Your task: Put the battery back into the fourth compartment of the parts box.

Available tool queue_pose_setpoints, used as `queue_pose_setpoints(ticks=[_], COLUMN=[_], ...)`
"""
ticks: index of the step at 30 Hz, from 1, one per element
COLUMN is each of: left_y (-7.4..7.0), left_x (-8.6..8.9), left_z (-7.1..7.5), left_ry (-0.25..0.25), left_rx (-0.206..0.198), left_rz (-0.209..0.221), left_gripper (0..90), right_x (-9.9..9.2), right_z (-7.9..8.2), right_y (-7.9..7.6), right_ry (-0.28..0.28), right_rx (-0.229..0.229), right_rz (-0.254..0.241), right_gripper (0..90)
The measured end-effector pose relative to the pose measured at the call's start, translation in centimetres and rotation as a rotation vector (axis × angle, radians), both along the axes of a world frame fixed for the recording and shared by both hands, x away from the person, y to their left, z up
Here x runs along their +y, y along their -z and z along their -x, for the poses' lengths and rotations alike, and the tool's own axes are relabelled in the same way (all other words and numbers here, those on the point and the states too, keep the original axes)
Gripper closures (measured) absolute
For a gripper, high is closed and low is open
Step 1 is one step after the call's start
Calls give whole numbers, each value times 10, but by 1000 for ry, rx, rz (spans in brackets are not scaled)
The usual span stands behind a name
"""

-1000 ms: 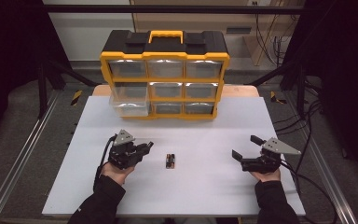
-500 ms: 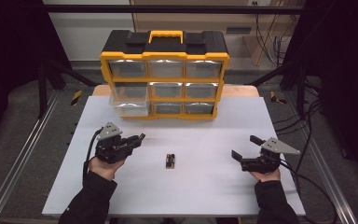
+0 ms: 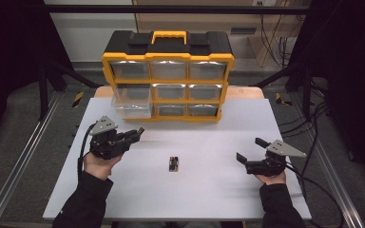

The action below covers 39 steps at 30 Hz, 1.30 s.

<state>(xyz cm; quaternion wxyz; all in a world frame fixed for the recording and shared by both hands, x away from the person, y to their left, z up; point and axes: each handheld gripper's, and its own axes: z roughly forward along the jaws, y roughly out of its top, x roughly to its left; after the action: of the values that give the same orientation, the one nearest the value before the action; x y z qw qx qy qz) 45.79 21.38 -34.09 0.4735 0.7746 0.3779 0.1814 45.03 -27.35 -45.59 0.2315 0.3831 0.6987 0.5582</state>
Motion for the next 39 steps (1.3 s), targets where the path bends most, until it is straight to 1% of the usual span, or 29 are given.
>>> queue_pose_setpoints(ticks=[1, 7, 8, 9, 11, 12, 13, 14, 15, 18, 19, 20, 21, 24, 25, 26, 27, 28, 30, 31, 32, 33, 37, 38, 39], left_y=[0, -14, -18, -18, -23, -28, -28, -33, -33, -43, -43, -46, -46, -54, -54, -57, -57, -61, -63, -65, -68, -68, -72, -72, -72], left_x=[0, 4, 5, 5, 5, 6, 6, 7, 7, 8, 8, 9, 9, 10, 10, 11, 11, 11, 11, 11, 11, 11, 11, 11, 11], left_z=[0, -4, -6, -6, -8, -10, -10, -11, -11, -17, -17, -20, -20, -26, -26, -29, -29, -33, -35, -37, -43, -43, -55, -60, -60], left_ry=[0, -4, -4, -4, -2, -2, -2, -1, -1, -4, -4, -8, -8, -12, -12, -16, -16, -25, -29, -32, -37, -37, -49, -58, -58], left_rx=[0, -24, -29, -29, -37, -44, -44, -51, -51, -59, -59, -61, -61, -70, -70, -74, -74, -78, -81, -83, -83, -83, -75, -73, -73], left_rz=[0, 22, 25, 25, 29, 30, 30, 36, 36, 43, 43, 46, 46, 43, 43, 42, 42, 38, 36, 33, 31, 31, 16, 7, 7], left_gripper=[761, 761, 761, 761, 761, 761, 761, 761, 761, 761, 761, 761, 761, 761, 761, 761, 761, 761, 761, 761, 761, 761, 760, 760, 760], right_x=[0, 0, 0, 0, 0, 0, 0, 0, 0, 0, 0, 0, 0, 0, 0, 0, 0, 0, 0, 0, 0, 0, 0, 0, 0], right_z=[0, 0, 0, 0, 0, 0, 0, 0, 0, 0, 0, 0, 0, 0, 0, 0, 0, 0, 0, 0, 0, 0, 0, 0, 0], right_y=[0, 0, 0, 0, 0, 0, 0, 0, 0, 0, 0, 0, 0, 0, 0, 0, 0, 0, 0, 0, 0, 0, 0, 0, 0], right_ry=[0, -1, -3, -2, -1, -1, -2, -3, -3, -2, -1, -1, -1, -1, 0, 0, 0, -2, -1, -2, -1, -1, -1, -3, -3], right_rx=[0, -2, -1, -2, -2, -2, -1, -1, -1, -2, -2, -4, -4, 0, 0, 0, 0, -1, -2, -1, 0, 0, 1, -3, -3], right_rz=[0, 1, 1, 1, 0, 0, 0, 2, 1, 1, 1, 3, 3, 0, 0, 0, 0, 1, 1, 1, 0, 0, 1, 5, 5], right_gripper=[2, 2, 2, 2, 2, 2, 2, 2, 2, 2, 2, 2, 2, 2, 2, 2, 2, 2, 2, 2, 2, 2, 2, 2, 2])
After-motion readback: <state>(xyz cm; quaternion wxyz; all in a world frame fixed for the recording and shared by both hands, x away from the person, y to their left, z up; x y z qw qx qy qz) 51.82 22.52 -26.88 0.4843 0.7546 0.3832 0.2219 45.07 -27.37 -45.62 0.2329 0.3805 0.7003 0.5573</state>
